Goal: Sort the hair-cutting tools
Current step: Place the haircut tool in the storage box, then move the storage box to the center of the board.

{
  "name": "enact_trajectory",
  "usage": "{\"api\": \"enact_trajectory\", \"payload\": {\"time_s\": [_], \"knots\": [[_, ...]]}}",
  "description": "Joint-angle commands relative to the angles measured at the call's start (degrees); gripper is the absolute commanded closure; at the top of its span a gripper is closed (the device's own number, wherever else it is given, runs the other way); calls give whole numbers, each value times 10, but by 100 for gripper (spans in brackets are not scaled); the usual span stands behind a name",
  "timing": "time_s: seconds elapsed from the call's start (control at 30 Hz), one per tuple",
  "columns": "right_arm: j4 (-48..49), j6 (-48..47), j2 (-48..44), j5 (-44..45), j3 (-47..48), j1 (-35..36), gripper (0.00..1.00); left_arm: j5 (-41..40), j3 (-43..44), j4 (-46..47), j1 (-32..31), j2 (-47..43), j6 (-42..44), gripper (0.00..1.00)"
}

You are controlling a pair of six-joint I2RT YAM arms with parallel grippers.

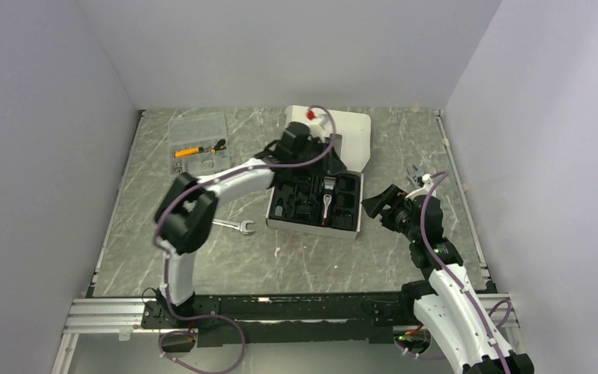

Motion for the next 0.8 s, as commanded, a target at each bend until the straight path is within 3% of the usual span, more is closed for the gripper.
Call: {"api": "enact_trajectory", "payload": {"time_s": [0.0, 0.07, 0.2, 0.37, 0.5, 0.77], "knots": [[41, -5, 19, -4, -10, -3, 23, -92, -95, 41, 50, -147, -17, 63], [65, 0, 45, -7, -19, -4, 23, -136, -127, -9, 76, -195, -8, 46], [117, 7, 104, -10, -28, -5, 23, -154, -182, -117, 147, -240, 1, 36], [191, 5, 203, 3, -22, -4, 21, -125, -317, -48, 205, -292, -10, 19], [237, -11, 299, 11, 8, -4, 19, -68, -347, 11, 208, -273, -33, 4], [327, -13, 429, -54, 35, 13, 18, -67, -397, 63, 195, -246, -64, 1]]}}
